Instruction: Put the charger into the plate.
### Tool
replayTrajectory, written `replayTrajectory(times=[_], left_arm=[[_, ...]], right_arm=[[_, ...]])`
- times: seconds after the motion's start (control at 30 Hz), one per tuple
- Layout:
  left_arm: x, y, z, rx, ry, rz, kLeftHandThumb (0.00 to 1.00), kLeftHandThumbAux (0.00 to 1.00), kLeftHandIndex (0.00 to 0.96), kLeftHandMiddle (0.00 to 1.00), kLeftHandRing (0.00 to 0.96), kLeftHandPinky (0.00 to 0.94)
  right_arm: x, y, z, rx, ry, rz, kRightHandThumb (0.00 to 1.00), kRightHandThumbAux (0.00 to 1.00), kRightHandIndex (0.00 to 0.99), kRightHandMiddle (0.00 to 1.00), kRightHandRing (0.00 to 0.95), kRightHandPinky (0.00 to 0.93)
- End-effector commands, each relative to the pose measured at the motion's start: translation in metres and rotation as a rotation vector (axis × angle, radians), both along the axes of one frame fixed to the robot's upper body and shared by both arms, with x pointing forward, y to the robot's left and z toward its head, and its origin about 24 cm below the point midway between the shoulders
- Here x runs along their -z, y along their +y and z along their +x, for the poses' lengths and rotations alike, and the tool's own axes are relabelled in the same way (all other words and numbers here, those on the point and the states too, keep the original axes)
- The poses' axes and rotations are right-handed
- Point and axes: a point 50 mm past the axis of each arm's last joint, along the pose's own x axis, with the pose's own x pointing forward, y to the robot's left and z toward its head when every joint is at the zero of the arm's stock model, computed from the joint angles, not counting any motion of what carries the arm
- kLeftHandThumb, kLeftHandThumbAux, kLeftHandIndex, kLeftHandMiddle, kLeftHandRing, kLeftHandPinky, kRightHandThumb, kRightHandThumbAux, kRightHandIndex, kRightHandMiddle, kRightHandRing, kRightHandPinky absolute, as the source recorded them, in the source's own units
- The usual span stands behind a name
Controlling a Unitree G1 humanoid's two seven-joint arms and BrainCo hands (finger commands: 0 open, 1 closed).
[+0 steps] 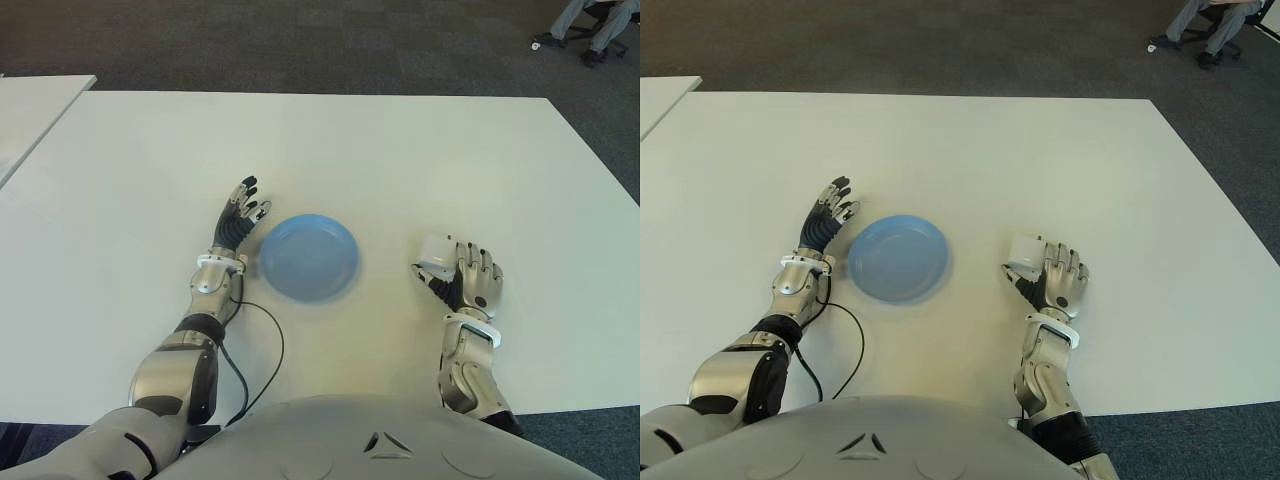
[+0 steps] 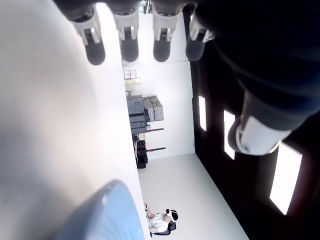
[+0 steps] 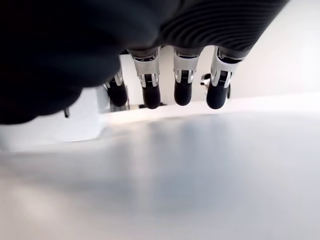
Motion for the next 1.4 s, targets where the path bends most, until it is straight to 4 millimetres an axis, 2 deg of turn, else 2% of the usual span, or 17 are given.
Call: replayTrajectory(times=[0.03,0.2,0.27,0.5,0.6,0.73,0.9,0.93,1.0,1.2,1.4], left_arm=[[0.0361,0.0001,-0.0352,-0.007,0.198,-0.027,0.203,0.563,0.013,0.05,0.064,0.114],[0.0359,0.0001,-0.0352,-0.005,0.196,-0.03,0.207,0.554,0.016,0.052,0.067,0.118],[0.0358,-0.0004,-0.0352,-0.004,0.194,-0.029,0.206,0.556,0.017,0.053,0.067,0.119],[0.0356,-0.0008,-0.0351,-0.003,0.192,-0.024,0.199,0.567,0.016,0.052,0.064,0.111],[0.0356,-0.0009,-0.035,-0.003,0.192,-0.023,0.198,0.569,0.015,0.051,0.063,0.111],[0.0357,-0.0009,-0.0349,-0.004,0.194,-0.023,0.2,0.568,0.016,0.056,0.068,0.12],[0.036,-0.0017,-0.0351,-0.001,0.196,-0.027,0.207,0.552,0.022,0.063,0.075,0.124],[0.036,-0.0017,-0.0351,-0.001,0.196,-0.027,0.208,0.551,0.022,0.063,0.075,0.124],[0.0361,-0.0017,-0.0352,0.001,0.197,-0.027,0.207,0.543,0.024,0.064,0.077,0.122],[0.0359,-0.0016,-0.0351,0.004,0.196,-0.024,0.198,0.534,0.027,0.069,0.082,0.128],[0.0354,-0.0015,-0.035,0.008,0.191,-0.02,0.201,0.532,0.027,0.076,0.091,0.138]], right_arm=[[0.0093,0.003,-0.0049,-0.03,-0.036,0.04,0.238,0.253,0.035,0.054,0.101,0.236],[0.0095,0.0025,-0.0048,-0.045,-0.13,0.055,0.318,0.278,0.156,0.204,0.254,0.383],[0.0095,0.0017,-0.0048,-0.049,-0.158,0.068,0.396,0.293,0.242,0.313,0.353,0.454],[0.0091,0.0014,-0.0051,-0.062,-0.216,0.102,0.517,0.331,0.376,0.52,0.552,0.586],[0.0086,0.0015,-0.005,-0.071,-0.237,0.116,0.541,0.342,0.401,0.559,0.582,0.605],[0.0074,0.0019,-0.0046,-0.1,-0.272,0.138,0.61,0.389,0.488,0.659,0.653,0.661],[0.0061,0.0014,-0.0041,-0.133,-0.303,0.173,0.688,0.482,0.67,0.765,0.767,0.786],[0.0056,0.0016,-0.0039,-0.132,-0.311,0.189,0.696,0.49,0.681,0.771,0.773,0.794],[0.0044,0.0024,-0.0037,-0.126,-0.326,0.219,0.757,0.551,0.742,0.81,0.81,0.84],[0.0023,0.004,-0.0038,-0.085,-0.369,0.292,0.863,0.626,0.813,0.864,0.864,0.881],[0.001,0.0055,-0.0035,-0.051,-0.369,0.336,0.901,0.644,0.836,0.879,0.877,0.881]])
